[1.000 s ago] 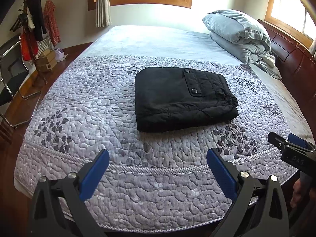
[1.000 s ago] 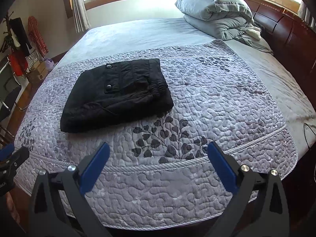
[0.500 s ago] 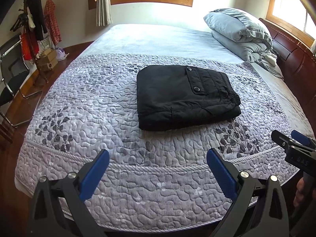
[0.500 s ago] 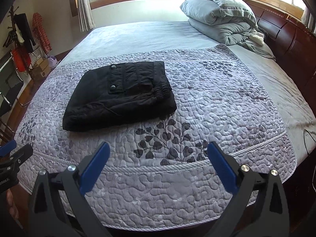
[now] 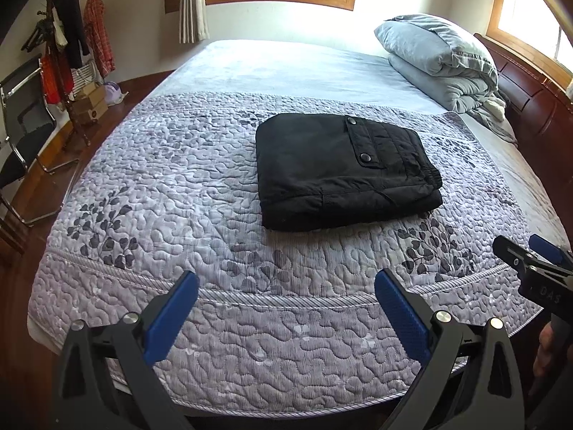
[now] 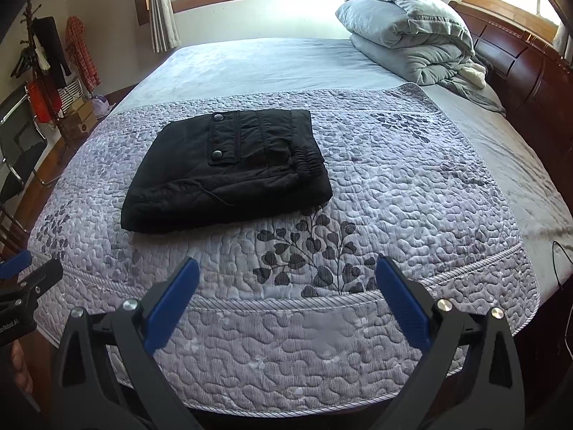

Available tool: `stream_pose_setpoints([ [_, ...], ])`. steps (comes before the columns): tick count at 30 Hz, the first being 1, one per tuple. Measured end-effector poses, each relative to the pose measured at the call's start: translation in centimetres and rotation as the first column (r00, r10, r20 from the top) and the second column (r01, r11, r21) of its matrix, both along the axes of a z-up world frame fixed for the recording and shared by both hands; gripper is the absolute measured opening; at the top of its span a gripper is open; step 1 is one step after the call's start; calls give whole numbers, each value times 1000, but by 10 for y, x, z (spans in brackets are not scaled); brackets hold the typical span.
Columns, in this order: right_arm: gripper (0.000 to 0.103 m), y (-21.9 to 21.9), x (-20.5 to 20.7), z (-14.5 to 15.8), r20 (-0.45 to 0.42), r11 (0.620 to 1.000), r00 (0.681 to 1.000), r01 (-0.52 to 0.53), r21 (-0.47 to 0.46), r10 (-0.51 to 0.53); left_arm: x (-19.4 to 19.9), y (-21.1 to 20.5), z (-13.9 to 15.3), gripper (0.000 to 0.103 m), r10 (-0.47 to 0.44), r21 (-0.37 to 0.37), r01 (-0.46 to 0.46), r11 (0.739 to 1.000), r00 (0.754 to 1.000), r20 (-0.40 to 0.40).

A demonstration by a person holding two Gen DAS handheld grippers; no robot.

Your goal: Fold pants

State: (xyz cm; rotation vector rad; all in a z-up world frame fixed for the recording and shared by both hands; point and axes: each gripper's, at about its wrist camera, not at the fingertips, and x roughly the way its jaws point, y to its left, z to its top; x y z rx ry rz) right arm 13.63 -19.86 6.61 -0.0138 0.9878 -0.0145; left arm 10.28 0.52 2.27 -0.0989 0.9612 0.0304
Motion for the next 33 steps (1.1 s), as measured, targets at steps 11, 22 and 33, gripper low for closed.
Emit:
stream_pose_setpoints([
  [11,99,1,1,0,-5,1000,1000,-5,-1,5,0,-2,1,99,-4,7,4,1000,1000,2],
  [22,99,0,3,-4,-11,1000,1000,-7,-4,7,3,-2,-1,99,-10,7,10,1000,1000,3],
  [33,99,-4,5,-9,-31,1000,999,10,3,-10,3,-3,1,99,-39,8,39,999,999,33],
])
